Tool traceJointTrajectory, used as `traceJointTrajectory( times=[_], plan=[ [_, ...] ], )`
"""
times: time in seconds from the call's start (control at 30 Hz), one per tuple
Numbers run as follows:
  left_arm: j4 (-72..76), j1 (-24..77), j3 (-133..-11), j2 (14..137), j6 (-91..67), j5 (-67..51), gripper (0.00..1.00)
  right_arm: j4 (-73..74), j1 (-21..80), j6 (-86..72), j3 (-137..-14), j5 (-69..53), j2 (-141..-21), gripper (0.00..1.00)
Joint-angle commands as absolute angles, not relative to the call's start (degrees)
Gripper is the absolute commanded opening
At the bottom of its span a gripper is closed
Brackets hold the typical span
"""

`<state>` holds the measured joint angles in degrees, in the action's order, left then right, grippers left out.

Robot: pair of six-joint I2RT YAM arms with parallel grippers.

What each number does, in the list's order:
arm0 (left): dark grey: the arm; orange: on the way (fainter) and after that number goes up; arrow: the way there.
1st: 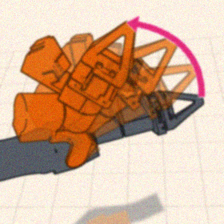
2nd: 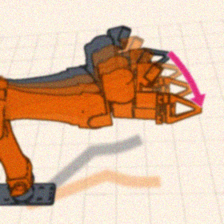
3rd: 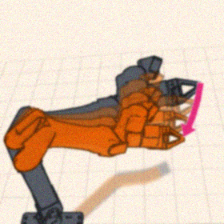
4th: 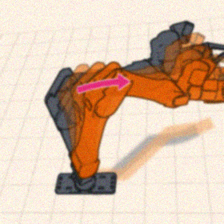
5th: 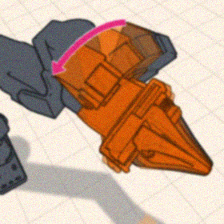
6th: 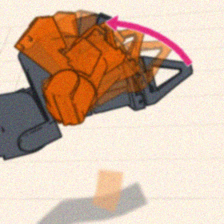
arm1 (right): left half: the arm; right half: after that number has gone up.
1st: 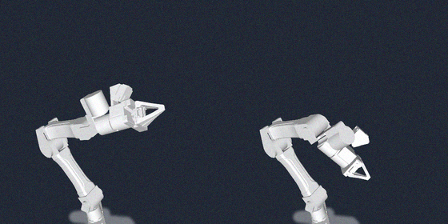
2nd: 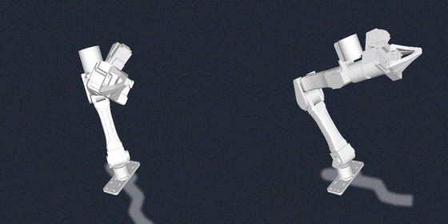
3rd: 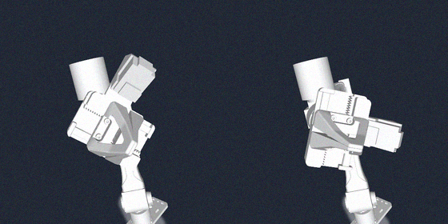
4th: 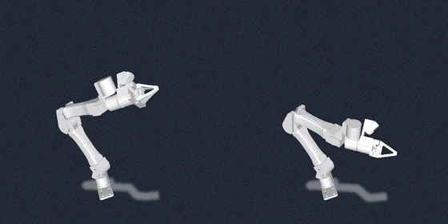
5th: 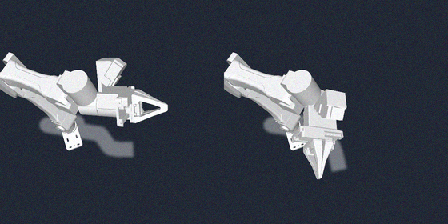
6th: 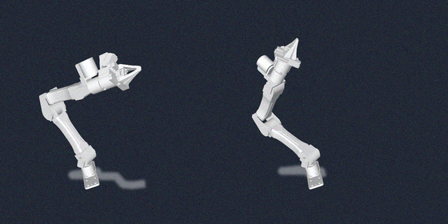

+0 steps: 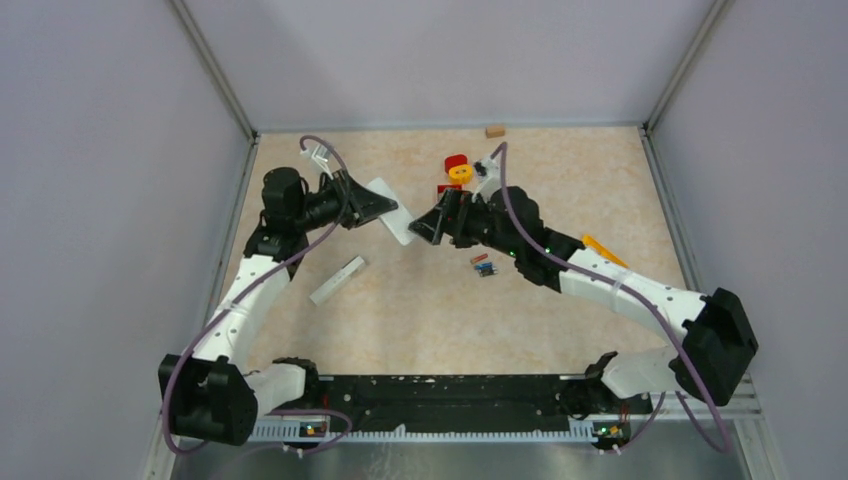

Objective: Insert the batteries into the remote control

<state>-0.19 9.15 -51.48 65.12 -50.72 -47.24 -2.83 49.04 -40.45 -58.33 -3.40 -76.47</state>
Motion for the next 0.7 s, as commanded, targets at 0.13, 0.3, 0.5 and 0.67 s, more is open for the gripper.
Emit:
traceJointTrajectory(
  times=[0.13,0.3,0.5,0.67],
  plan=[
    [17.1,8.3,-51.4,63.7,-64.6,-49.4,0.00,-17.1,46.4,-72.2,-52.8,-7.1,-75.0,0.76],
    [18.1,8.3,-50.6,60.5,-67.7,-47.3,0.00,-25.3,47.5,-72.4,-52.0,-8.6,-74.5,0.73],
    [16.4,8.3,-50.5,58.3,-70.6,-45.7,0.00,-30.7,47.6,-69.8,-53.8,-11.1,-74.3,0.83],
    [16.0,8.3,-50.6,57.1,-72.3,-44.9,0.00,-31.7,47.8,-69.8,-55.8,-12.6,-76.2,0.81]
  ],
)
